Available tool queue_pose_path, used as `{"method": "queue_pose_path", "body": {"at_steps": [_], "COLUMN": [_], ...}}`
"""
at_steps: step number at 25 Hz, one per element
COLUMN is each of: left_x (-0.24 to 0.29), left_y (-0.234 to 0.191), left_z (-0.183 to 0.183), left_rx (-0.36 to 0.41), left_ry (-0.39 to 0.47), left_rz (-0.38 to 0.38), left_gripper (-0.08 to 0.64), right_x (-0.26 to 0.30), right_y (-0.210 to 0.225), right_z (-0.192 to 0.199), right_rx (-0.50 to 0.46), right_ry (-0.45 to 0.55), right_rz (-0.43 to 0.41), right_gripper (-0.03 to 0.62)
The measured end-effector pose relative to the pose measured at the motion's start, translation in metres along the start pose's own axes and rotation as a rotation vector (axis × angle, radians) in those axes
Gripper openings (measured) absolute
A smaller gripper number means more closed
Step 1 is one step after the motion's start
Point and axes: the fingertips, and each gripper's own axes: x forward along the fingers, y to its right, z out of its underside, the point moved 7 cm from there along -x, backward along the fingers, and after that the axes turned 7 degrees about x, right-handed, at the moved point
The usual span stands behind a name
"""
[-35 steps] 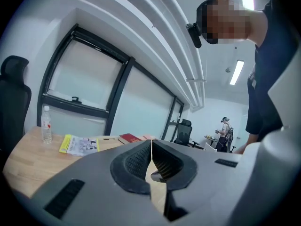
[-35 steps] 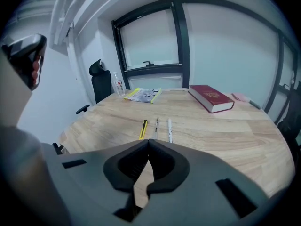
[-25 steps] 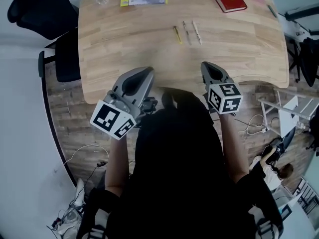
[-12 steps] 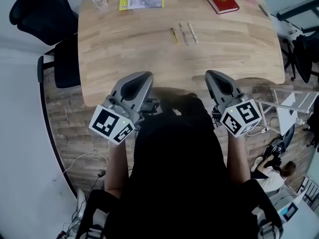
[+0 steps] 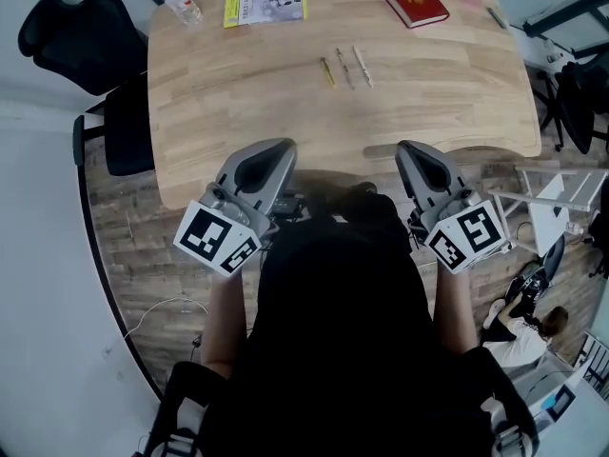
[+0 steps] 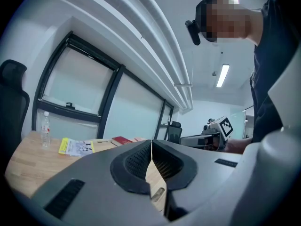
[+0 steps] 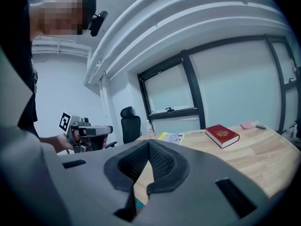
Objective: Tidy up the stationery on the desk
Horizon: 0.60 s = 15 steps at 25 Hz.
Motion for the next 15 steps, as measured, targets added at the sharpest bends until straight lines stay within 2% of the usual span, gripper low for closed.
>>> {"method": "queue_pose_path", "body": {"at_steps": [15], "left_x": [0.003], "left_y": [0.003], "left_z": [0.012], "left_rx": [-0.031], "left_ry": [-0.013], "left_rz": [-0.030], "left_gripper": [0.035], "right_x": [0.001], "right_y": [0.001], "right_z": [0.006], "right_rx": [-0.014], "right_ry": [-0.026], "right_rz": [-0.018], "right_gripper": [0.020]}}
